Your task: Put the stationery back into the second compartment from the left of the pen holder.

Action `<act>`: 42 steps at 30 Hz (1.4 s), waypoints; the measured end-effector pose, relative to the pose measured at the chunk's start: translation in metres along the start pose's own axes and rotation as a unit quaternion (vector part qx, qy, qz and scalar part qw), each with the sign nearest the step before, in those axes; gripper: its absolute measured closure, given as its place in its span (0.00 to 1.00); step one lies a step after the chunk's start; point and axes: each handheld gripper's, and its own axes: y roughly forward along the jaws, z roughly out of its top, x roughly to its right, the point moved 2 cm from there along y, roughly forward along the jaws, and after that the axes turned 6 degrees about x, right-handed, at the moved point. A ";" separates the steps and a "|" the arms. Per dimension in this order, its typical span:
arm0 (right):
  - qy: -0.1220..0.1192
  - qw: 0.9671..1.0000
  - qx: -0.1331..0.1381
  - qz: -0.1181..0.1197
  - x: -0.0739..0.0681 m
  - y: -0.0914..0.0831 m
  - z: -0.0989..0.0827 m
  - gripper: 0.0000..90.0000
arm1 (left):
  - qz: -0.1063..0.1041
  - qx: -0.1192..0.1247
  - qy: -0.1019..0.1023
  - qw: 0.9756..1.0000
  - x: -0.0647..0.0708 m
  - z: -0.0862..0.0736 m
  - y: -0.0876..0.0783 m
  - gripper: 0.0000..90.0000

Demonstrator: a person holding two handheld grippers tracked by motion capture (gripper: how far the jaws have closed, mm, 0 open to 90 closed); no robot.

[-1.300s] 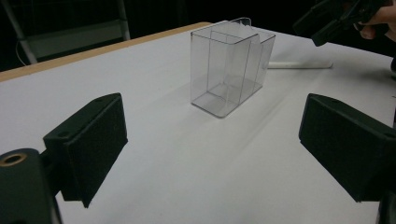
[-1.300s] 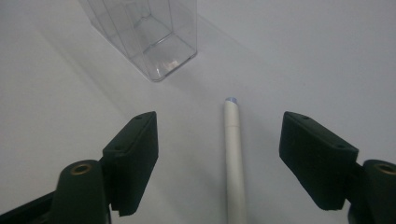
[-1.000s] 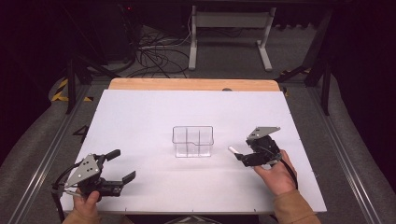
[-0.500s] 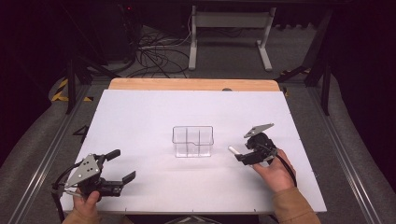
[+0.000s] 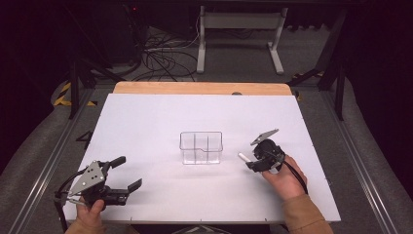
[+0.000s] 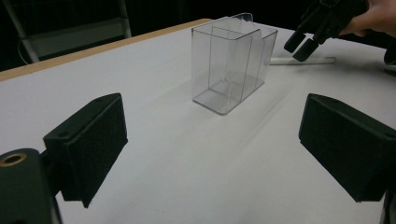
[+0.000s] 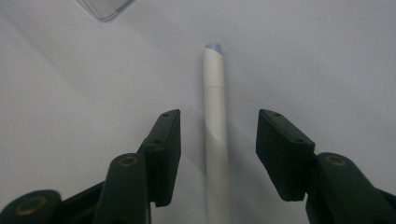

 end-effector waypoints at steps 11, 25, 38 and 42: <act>-0.006 0.999 -0.034 -0.001 -0.002 0.006 0.000 0.70 | -0.003 0.000 -0.001 1.000 0.000 0.000 0.000 0.09; -0.009 0.998 -0.055 0.005 -0.001 0.009 -0.001 0.86 | -0.005 0.001 -0.002 1.000 0.001 0.000 0.000 0.09; -0.021 0.998 -0.057 0.000 -0.003 0.009 0.000 0.88 | -0.004 0.001 -0.002 1.000 0.001 0.000 0.000 0.09; -0.024 0.998 -0.054 -0.004 -0.004 0.009 0.000 0.88 | -0.004 0.001 -0.002 1.000 0.001 0.000 0.000 0.09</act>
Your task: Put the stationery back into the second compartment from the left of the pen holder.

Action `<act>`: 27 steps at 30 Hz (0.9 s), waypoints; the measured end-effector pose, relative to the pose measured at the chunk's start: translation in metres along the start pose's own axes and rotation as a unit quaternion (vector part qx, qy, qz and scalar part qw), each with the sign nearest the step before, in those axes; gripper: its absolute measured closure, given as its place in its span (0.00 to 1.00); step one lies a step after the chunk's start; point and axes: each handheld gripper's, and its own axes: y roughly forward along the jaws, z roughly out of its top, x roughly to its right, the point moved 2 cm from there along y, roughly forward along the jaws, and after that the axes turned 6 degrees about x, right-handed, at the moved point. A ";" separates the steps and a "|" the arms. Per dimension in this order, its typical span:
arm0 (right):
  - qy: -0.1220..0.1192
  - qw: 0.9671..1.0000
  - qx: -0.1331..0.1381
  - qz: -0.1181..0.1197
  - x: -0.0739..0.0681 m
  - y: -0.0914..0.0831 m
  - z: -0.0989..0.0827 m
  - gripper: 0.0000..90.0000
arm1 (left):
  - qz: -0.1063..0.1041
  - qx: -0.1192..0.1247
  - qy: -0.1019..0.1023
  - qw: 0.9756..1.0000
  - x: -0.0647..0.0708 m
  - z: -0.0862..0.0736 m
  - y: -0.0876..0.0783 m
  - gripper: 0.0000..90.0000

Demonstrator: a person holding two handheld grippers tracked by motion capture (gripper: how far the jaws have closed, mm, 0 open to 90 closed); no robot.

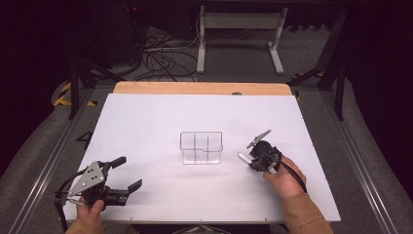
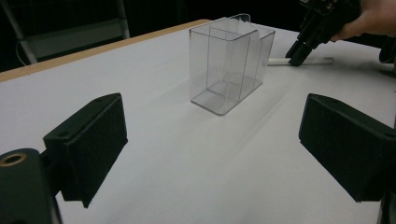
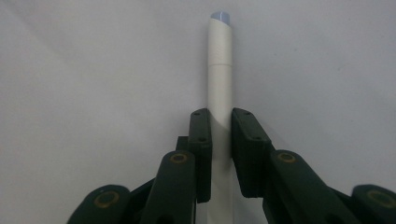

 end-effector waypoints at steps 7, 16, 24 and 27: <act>-0.005 0.999 0.035 -0.012 0.000 -0.013 0.001 0.88 | 0.000 0.001 -0.002 1.000 0.000 0.000 0.000 0.09; -0.012 0.991 0.133 -0.026 -0.001 -0.042 0.002 0.88 | 0.002 0.003 -0.002 1.000 -0.001 0.000 -0.001 0.09; -0.018 0.975 0.219 -0.037 -0.004 -0.064 0.002 0.88 | 0.002 0.003 -0.003 1.000 -0.001 0.000 -0.001 0.09; -0.014 0.968 0.247 -0.035 -0.005 -0.070 0.001 0.88 | 0.002 0.005 -0.004 1.000 -0.001 0.000 -0.001 0.09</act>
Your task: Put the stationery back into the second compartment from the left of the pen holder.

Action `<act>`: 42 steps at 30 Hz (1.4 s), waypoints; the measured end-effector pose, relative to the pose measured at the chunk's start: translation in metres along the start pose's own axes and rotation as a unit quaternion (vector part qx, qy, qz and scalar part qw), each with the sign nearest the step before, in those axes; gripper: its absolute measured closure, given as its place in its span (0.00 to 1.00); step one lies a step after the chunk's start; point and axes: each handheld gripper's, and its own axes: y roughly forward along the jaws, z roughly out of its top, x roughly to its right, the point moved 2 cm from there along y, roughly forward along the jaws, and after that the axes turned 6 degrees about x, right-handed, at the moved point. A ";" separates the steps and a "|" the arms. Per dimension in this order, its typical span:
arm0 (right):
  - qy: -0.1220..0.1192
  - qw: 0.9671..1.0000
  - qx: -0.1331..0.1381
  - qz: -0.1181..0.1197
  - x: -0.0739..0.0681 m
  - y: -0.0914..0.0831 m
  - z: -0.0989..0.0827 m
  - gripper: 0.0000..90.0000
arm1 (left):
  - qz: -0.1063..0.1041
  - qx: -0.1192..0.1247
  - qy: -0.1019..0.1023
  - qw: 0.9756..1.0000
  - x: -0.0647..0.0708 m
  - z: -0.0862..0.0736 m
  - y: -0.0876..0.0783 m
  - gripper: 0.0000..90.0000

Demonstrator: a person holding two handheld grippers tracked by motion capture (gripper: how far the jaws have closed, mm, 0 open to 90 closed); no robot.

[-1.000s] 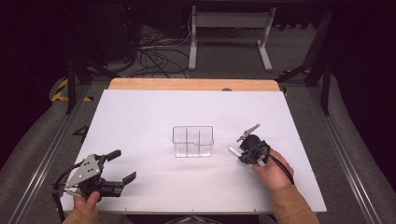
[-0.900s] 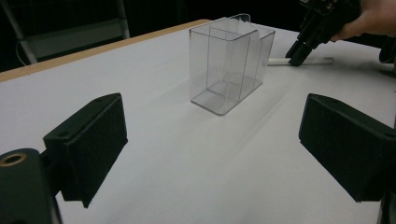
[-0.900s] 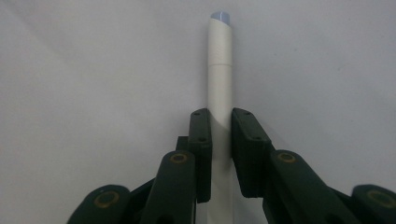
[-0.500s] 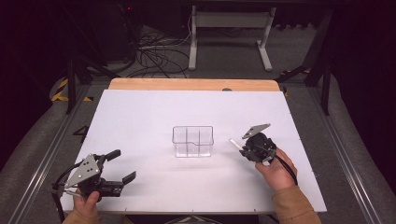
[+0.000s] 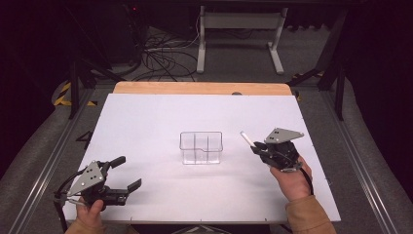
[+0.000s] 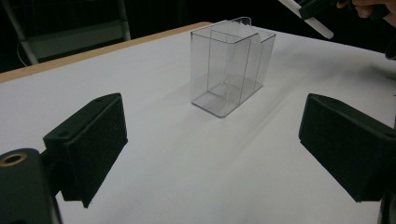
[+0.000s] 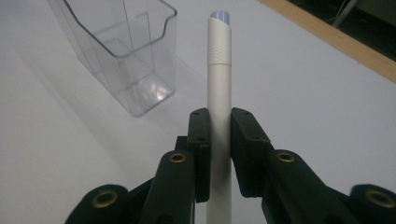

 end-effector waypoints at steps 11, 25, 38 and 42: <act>0.016 0.992 0.125 0.026 -0.002 -0.016 0.009 0.88 | 0.002 0.000 -0.001 1.000 0.000 0.000 -0.002 0.10; 0.009 0.975 0.215 0.056 -0.009 -0.009 0.026 0.88 | 0.011 0.001 0.000 1.000 0.002 -0.002 -0.012 0.10; 0.024 0.964 0.246 0.095 -0.019 0.014 0.056 0.88 | 0.012 0.003 -0.004 1.000 0.002 -0.003 -0.013 0.10; 0.025 0.963 0.250 0.101 -0.023 0.022 0.061 0.88 | 0.011 0.004 -0.002 1.000 0.001 -0.003 -0.012 0.10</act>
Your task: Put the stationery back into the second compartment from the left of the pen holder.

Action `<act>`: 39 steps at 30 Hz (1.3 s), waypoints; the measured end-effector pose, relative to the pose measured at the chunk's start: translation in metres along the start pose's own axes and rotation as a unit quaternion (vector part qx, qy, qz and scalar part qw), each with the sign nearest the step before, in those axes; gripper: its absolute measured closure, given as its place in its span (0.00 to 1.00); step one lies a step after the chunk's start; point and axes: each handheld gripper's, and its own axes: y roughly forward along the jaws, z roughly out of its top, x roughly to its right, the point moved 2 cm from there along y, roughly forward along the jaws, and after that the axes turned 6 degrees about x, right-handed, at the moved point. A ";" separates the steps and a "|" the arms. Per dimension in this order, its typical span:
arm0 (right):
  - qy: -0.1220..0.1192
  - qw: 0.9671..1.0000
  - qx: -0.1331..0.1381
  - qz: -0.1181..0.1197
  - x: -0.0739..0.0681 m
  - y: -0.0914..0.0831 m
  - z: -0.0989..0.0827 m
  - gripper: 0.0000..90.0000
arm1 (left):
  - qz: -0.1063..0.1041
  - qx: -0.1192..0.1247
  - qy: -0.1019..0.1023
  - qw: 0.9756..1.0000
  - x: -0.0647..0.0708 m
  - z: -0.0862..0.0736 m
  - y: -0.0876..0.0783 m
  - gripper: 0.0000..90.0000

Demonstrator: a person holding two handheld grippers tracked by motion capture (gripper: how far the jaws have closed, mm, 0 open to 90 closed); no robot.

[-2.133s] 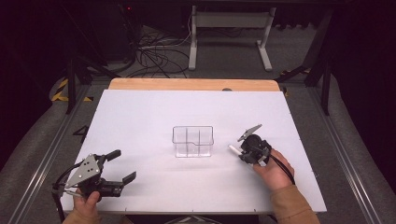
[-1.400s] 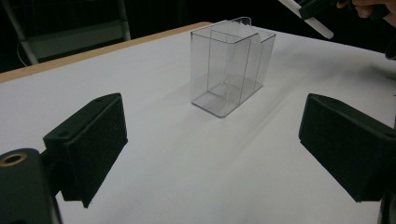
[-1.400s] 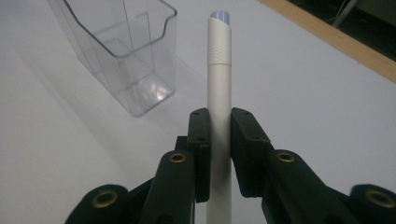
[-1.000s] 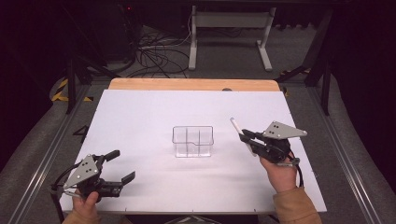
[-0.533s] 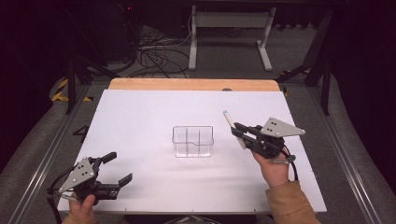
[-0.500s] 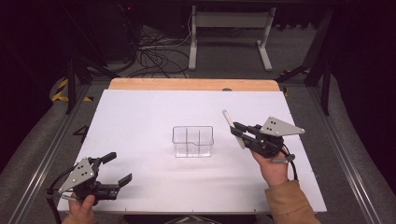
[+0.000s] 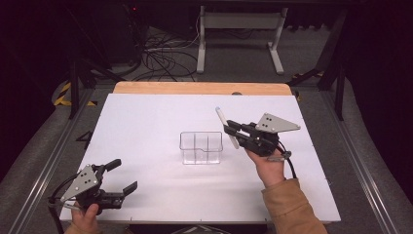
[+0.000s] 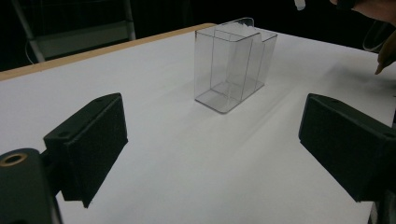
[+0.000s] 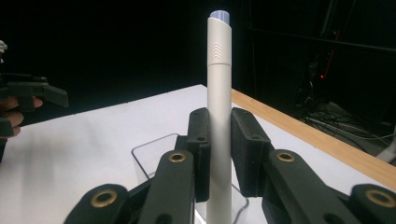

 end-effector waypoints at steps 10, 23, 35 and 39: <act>0.017 1.000 0.009 0.024 -0.007 0.022 0.001 0.87 | -0.002 0.000 -0.002 1.000 0.000 0.000 0.002 0.10; 0.006 0.999 0.014 0.037 -0.017 0.047 0.001 0.87 | -0.005 -0.001 -0.005 1.000 -0.001 0.000 0.002 0.10; 0.006 0.999 0.015 0.043 -0.024 0.067 -0.002 0.87 | -0.006 -0.001 -0.003 1.000 -0.001 0.000 0.003 0.10; 0.006 0.999 0.017 0.045 -0.027 0.074 -0.003 0.87 | -0.007 -0.002 -0.001 1.000 -0.001 0.000 0.003 0.10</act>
